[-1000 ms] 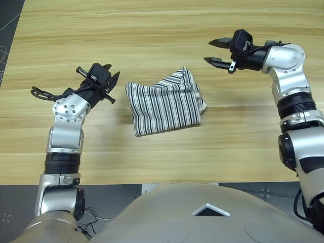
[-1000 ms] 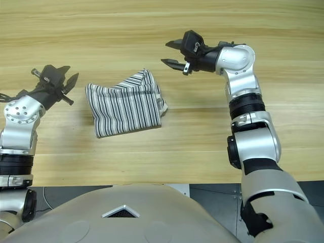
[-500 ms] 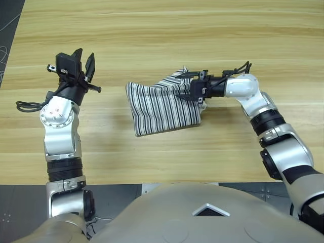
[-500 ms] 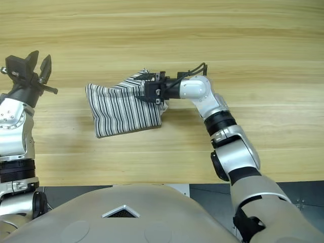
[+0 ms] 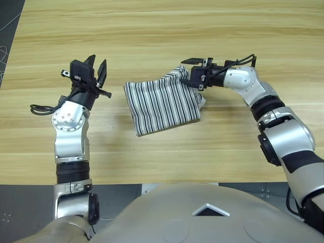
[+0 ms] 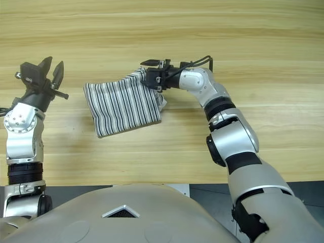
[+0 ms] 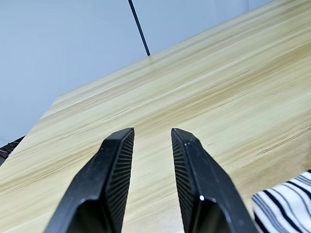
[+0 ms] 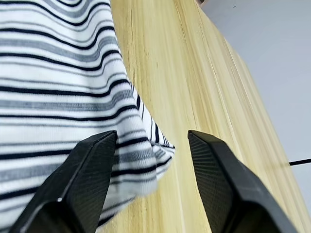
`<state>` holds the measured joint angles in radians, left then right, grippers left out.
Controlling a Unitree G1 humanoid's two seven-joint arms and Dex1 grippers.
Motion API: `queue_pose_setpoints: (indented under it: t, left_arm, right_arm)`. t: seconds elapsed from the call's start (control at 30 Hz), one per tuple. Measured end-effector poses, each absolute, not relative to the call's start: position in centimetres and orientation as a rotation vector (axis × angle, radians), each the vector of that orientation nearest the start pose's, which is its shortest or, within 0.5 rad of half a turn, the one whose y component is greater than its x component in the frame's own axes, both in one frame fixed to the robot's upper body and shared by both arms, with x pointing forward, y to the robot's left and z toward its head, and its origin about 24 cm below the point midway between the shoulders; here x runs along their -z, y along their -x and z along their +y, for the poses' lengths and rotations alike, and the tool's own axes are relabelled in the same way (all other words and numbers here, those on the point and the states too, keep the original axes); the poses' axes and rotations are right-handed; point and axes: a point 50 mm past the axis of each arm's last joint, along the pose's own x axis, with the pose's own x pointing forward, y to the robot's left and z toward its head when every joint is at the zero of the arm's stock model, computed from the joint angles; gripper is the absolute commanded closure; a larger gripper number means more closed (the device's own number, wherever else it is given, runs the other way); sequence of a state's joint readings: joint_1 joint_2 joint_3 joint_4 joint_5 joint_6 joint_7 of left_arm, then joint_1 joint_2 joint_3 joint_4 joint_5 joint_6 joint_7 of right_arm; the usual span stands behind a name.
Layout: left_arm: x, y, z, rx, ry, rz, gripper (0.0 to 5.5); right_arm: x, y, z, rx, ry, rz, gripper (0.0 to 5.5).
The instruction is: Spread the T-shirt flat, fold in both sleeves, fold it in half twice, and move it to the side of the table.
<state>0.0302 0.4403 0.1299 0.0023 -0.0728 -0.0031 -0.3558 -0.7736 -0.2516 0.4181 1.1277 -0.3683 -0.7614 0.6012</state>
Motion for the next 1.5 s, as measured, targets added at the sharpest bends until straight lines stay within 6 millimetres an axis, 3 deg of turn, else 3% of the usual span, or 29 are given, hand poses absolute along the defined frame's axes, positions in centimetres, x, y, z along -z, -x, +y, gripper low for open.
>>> queue_pose_setpoints:
  t: [0.2, 0.43, 0.73, 0.93, 1.07, 1.33, 1.4, 1.5]
  left_arm:
    - [-5.5, -24.4, 24.4, 0.213, -0.355, 0.083, 4.09]
    - [-5.3, -24.4, 24.6, 0.196, -0.342, 0.067, 4.09]
    - [-4.9, -24.1, 25.0, 0.172, -0.295, 0.075, 4.09]
    - [-4.2, -24.1, 24.6, 0.164, -0.252, 0.08, 4.09]
    - [-4.1, -24.2, 24.2, 0.154, -0.234, 0.061, 4.09]
    - [-3.8, -24.2, 23.7, 0.129, -0.203, 0.057, 4.09]
    - [-3.7, -24.2, 23.6, 0.129, -0.199, 0.056, 4.09]
    - [-3.8, -24.2, 23.7, 0.124, -0.197, 0.054, 4.09]
  right_arm:
    - [-4.2, -33.7, -9.4, -1.107, 0.908, -0.111, 2.81]
    - [-6.2, -33.1, -5.4, -1.148, 0.761, -0.307, 2.81]
    - [-3.7, -30.1, -3.2, -1.337, 0.758, -0.304, 2.81]
    - [-4.1, -31.4, 0.0, -1.208, 0.781, -0.245, 2.81]
    - [-1.9, -31.3, -0.5, -1.207, 0.875, -0.069, 2.81]
    - [-1.7, -31.6, -1.3, -1.247, 0.906, -0.003, 2.81]
    - [-1.6, -32.2, -2.6, -1.183, 0.929, 0.017, 2.81]
    - [-1.8, -34.5, -7.3, -0.931, 0.854, 0.162, 2.81]
